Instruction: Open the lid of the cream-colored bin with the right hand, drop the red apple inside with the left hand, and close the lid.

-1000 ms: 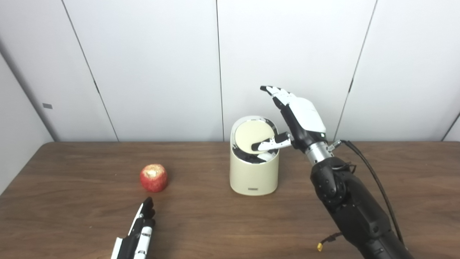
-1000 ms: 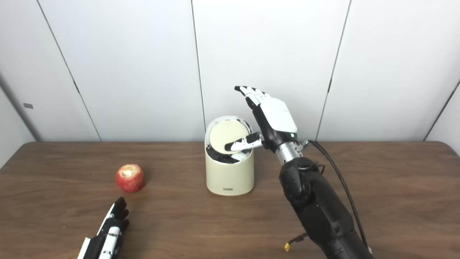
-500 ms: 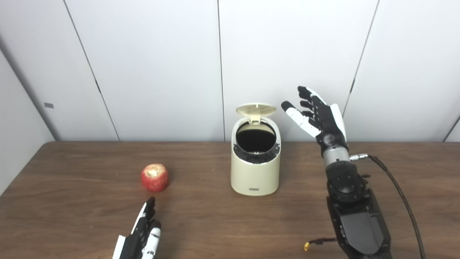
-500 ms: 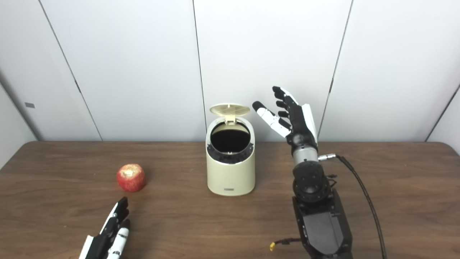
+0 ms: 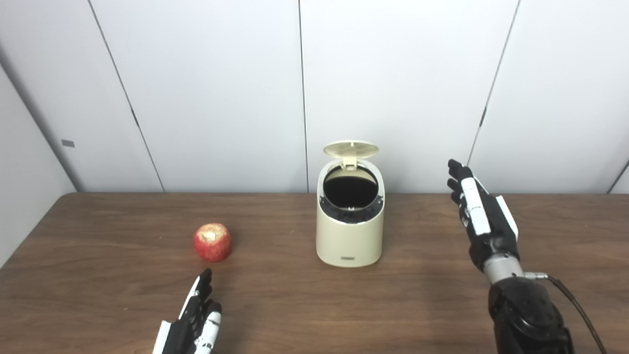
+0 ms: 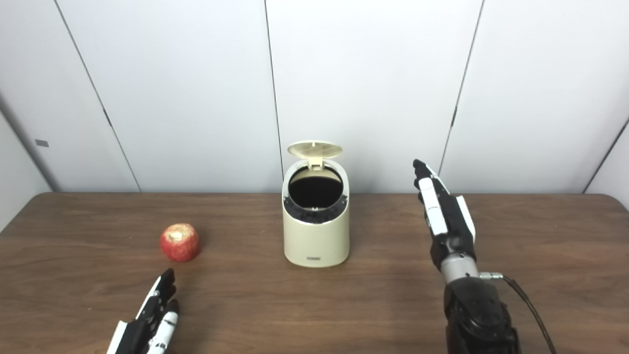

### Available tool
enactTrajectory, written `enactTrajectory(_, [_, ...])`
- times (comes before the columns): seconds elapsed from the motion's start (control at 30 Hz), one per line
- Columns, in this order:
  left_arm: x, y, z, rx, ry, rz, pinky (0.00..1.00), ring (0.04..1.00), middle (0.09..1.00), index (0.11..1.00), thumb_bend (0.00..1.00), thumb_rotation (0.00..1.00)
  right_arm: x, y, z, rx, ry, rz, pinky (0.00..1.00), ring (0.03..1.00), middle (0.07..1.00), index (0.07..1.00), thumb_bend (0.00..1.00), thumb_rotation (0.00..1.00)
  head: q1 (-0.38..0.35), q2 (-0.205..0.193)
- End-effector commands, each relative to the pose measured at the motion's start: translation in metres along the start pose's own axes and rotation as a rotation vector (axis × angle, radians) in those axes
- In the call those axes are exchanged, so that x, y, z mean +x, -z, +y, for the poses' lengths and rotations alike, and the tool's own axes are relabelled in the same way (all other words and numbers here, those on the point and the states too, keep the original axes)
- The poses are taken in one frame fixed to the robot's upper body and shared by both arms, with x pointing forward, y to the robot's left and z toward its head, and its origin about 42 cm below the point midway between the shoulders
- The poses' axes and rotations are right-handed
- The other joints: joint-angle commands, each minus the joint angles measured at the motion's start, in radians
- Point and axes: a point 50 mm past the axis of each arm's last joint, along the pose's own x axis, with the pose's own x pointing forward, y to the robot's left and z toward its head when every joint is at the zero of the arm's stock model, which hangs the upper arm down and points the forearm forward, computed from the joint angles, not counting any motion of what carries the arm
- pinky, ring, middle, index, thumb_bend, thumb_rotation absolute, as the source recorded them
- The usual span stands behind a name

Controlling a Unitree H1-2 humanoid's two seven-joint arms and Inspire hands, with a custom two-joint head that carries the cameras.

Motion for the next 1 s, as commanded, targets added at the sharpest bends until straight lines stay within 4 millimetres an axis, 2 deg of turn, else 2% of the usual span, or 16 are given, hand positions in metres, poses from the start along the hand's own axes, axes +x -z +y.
enactTrajectory(0.0, [-0.020, 0.003, 0.008, -0.009, -0.013, 0.022, 1.00, 1.000, 1.000, 1.000, 0.20, 0.67, -0.008, -0.017, -0.005, 0.014, -0.029, -0.080, 1.00, 0.963, 0.952, 0.912, 0.50, 0.91, -0.003, 0.006])
enactTrajectory(0.13, [-0.021, 0.001, 0.011, -0.032, -0.019, 0.007, 1.00, 1.000, 1.000, 1.000, 0.23, 0.77, -0.036, -0.014, -0.012, -0.004, -0.089, -0.092, 1.00, 0.979, 0.957, 0.920, 0.57, 0.91, -0.031, 0.022])
enactTrajectory(0.23, [-0.021, 0.000, 0.014, -0.066, -0.014, -0.007, 1.00, 1.000, 1.000, 1.000, 0.25, 0.77, -0.055, -0.012, -0.015, -0.048, -0.140, -0.104, 1.00, 0.981, 0.963, 0.929, 0.61, 0.89, -0.044, 0.030])
enactTrajectory(0.47, [-0.023, -0.005, 0.016, -0.069, -0.030, -0.013, 1.00, 1.000, 1.000, 1.000, 0.27, 0.83, -0.092, 0.004, -0.023, -0.134, -0.183, -0.093, 1.00, 0.998, 0.985, 0.953, 0.64, 0.92, -0.049, 0.045])
enactTrajectory(0.57, [-0.024, -0.007, 0.017, -0.066, -0.033, -0.018, 1.00, 1.000, 1.000, 1.000, 0.24, 0.85, -0.099, 0.010, -0.023, -0.129, -0.189, -0.090, 1.00, 1.000, 0.998, 0.963, 0.67, 0.92, -0.052, 0.050])
enactTrajectory(0.67, [-0.025, -0.007, 0.018, -0.077, -0.033, -0.017, 1.00, 1.000, 1.000, 1.000, 0.26, 0.85, -0.104, 0.014, -0.022, -0.126, -0.184, -0.106, 1.00, 1.000, 1.000, 0.976, 0.67, 0.92, -0.057, 0.052])
enactTrajectory(0.97, [-0.026, -0.012, 0.018, -0.084, -0.029, -0.023, 1.00, 1.000, 1.000, 1.000, 0.25, 0.83, -0.117, 0.026, -0.018, -0.063, -0.140, -0.113, 1.00, 1.000, 1.000, 0.985, 0.62, 0.95, -0.061, 0.068])
